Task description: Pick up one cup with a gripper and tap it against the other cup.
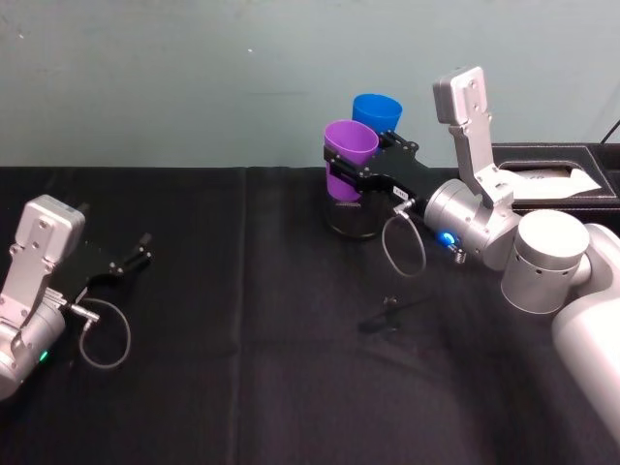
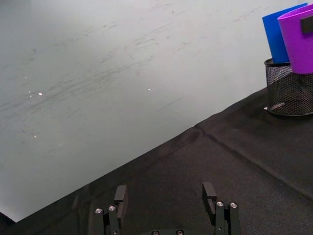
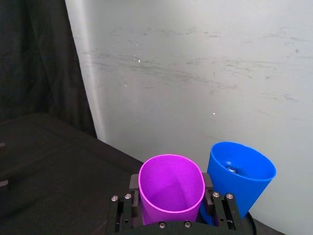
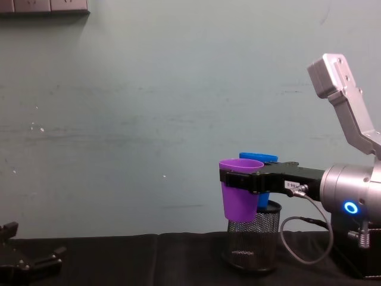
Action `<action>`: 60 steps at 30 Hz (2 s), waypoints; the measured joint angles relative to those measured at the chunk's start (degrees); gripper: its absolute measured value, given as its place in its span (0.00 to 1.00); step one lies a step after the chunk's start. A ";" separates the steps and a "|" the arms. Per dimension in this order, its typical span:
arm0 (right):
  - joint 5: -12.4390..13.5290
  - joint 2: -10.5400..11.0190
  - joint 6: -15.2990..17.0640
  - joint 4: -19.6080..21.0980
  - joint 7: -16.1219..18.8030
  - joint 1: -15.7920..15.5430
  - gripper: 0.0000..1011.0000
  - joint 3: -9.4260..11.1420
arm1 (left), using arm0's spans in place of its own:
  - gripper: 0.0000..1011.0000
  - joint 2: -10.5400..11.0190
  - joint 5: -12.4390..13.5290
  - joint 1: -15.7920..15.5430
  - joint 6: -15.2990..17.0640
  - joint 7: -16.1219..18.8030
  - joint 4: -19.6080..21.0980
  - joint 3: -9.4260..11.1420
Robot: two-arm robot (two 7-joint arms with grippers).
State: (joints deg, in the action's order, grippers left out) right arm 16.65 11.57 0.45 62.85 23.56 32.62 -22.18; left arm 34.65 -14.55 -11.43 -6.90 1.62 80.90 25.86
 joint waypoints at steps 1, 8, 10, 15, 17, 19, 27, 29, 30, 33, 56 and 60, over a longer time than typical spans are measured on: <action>0.00 0.00 0.00 0.00 0.00 0.00 0.72 0.00 | 0.99 0.00 0.00 0.00 0.00 0.00 0.00 0.00; 0.00 0.00 0.00 0.00 0.00 0.00 0.73 0.00 | 0.99 0.00 0.00 0.00 0.00 0.00 0.00 0.00; 0.00 0.00 0.00 0.00 0.00 0.00 0.73 0.00 | 0.99 0.00 0.00 0.00 0.00 0.00 0.00 0.00; 0.00 0.00 0.00 0.00 0.00 0.00 0.73 0.00 | 0.99 0.00 0.00 0.00 0.00 0.00 0.00 0.00; 0.00 0.00 0.00 0.00 0.00 0.00 0.72 0.00 | 0.99 0.00 0.00 0.00 0.00 0.00 0.00 0.00; 0.00 0.00 0.00 0.00 0.00 0.00 0.72 0.00 | 0.99 0.00 0.00 0.00 0.00 0.00 0.00 0.00; 0.00 0.00 0.00 0.00 0.00 0.00 0.73 0.00 | 0.99 0.00 0.00 0.00 0.00 0.00 0.00 0.00; 0.00 0.00 0.00 0.00 0.00 0.00 0.72 0.00 | 0.99 0.00 0.00 0.00 0.00 0.00 0.00 0.00; 0.00 0.00 0.00 -0.01 0.00 0.00 0.73 0.00 | 0.99 0.00 0.00 0.00 0.00 0.00 0.00 0.00; 0.00 0.00 0.00 0.00 0.00 0.00 0.73 0.00 | 0.99 0.00 0.00 0.00 0.00 0.00 0.00 0.00; 0.00 0.00 0.00 0.00 0.00 0.00 0.73 0.00 | 0.99 0.00 0.00 0.00 0.00 0.00 0.00 0.00; 0.00 0.00 0.00 0.00 0.00 0.00 0.73 0.00 | 0.99 0.00 0.00 0.00 0.00 0.00 0.00 0.00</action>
State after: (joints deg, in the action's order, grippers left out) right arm 16.65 11.57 0.45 62.86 23.56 32.62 -22.18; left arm 34.65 -14.55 -11.43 -6.91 1.62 80.90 25.86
